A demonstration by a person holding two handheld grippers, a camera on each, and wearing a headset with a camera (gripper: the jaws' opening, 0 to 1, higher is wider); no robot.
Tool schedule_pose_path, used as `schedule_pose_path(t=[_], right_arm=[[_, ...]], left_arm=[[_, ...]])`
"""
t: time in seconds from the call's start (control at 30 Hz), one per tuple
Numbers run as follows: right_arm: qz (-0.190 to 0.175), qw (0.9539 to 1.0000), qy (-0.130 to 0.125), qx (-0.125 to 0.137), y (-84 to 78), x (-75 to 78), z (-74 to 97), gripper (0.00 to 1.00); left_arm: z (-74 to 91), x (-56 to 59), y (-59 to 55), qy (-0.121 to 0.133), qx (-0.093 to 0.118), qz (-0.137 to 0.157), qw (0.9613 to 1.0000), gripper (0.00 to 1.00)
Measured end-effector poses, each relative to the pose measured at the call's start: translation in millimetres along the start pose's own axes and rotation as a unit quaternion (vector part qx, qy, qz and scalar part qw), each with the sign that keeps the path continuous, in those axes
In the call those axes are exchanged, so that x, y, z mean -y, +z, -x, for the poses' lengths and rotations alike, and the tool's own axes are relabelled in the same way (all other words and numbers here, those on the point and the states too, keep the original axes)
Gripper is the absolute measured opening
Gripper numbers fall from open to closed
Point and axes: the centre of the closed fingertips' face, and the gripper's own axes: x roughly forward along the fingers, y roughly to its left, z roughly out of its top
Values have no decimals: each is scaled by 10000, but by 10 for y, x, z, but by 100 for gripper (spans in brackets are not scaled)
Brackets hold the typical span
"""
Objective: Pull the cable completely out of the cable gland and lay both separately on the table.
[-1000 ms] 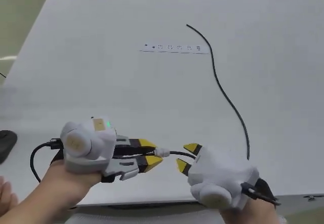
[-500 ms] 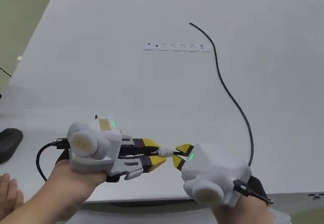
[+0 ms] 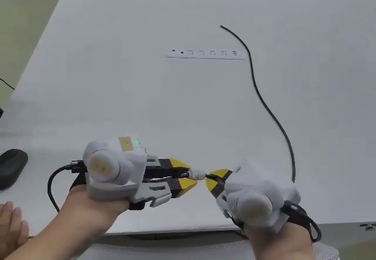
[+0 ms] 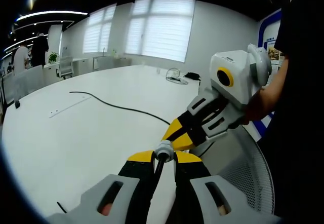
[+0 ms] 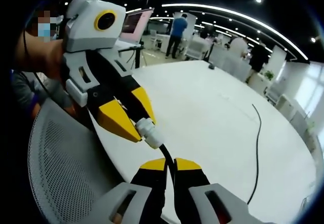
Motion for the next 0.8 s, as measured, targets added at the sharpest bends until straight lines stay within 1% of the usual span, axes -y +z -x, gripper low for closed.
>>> schedule_pose_path(t=[0.03,0.1,0.13,0.2,0.23,0.37,0.4,0.5,0.53,0.63,0.7,0.8], right_arm=[[-31,10000,-5,-18,-19,11,-1,0],[-254,9997,16,-65,-91,30,-4,0],[-528,9985,64,-94,-137,23,-4,0],[-494,9986,9,-161,-208,74,-15,0],[-542,9983,-1,-194,-242,87,-17,0],[-820,9961,-24,-330,-398,153,-16,0],[-916,9950,-47,-387,-458,183,-23,0],[-1037,9934,-75,-485,-573,241,-28,0],[-1148,9921,-65,-498,-605,252,-30,0],[-1230,9906,-64,-587,-668,262,-37,0],[-1252,9904,-57,-589,-675,256,-39,0],[-1109,9922,-75,-561,-681,251,-40,0]], left_arm=[[0,3,-2,-9,4,16,10000,15],[3,5,2,-10,16,25,10000,15],[3,9,2,-14,13,24,10000,15],[2,21,8,-22,26,17,10000,15],[2,24,10,-23,31,19,10000,15],[15,33,27,-35,97,71,9999,15],[18,34,31,-34,112,80,9999,15],[24,29,23,0,110,76,9999,15],[23,29,19,10,109,75,9999,15],[10,41,10,20,106,75,9999,15],[-7,54,-9,29,75,60,9999,15],[-11,51,-10,47,61,71,9999,15]])
